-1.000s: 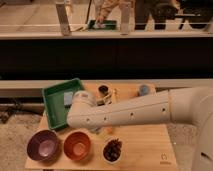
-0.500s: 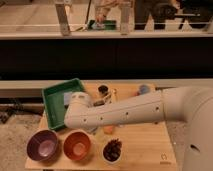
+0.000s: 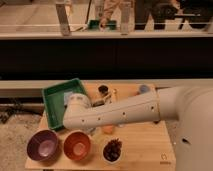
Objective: Stack bowls on top of each other
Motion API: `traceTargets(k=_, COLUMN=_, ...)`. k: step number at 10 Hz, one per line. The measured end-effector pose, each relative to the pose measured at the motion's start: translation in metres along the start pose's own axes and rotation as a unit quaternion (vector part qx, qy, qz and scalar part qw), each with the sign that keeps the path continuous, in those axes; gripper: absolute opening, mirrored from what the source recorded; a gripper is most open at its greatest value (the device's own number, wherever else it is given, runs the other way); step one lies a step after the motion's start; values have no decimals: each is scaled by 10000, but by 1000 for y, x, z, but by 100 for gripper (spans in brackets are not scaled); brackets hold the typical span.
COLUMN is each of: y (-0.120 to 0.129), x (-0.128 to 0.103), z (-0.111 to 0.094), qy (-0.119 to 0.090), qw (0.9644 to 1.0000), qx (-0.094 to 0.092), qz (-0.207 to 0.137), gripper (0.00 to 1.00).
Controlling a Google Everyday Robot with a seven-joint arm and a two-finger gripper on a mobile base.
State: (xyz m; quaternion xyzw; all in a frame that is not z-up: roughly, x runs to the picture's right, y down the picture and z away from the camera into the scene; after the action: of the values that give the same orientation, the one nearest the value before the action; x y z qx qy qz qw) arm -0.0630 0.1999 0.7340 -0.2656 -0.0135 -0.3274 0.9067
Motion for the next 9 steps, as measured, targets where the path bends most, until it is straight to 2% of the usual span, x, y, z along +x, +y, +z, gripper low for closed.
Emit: traceTargets(k=9, y=-7, x=-15, z=13, qy=-88, qw=9999, qx=25, qz=88, gripper=80)
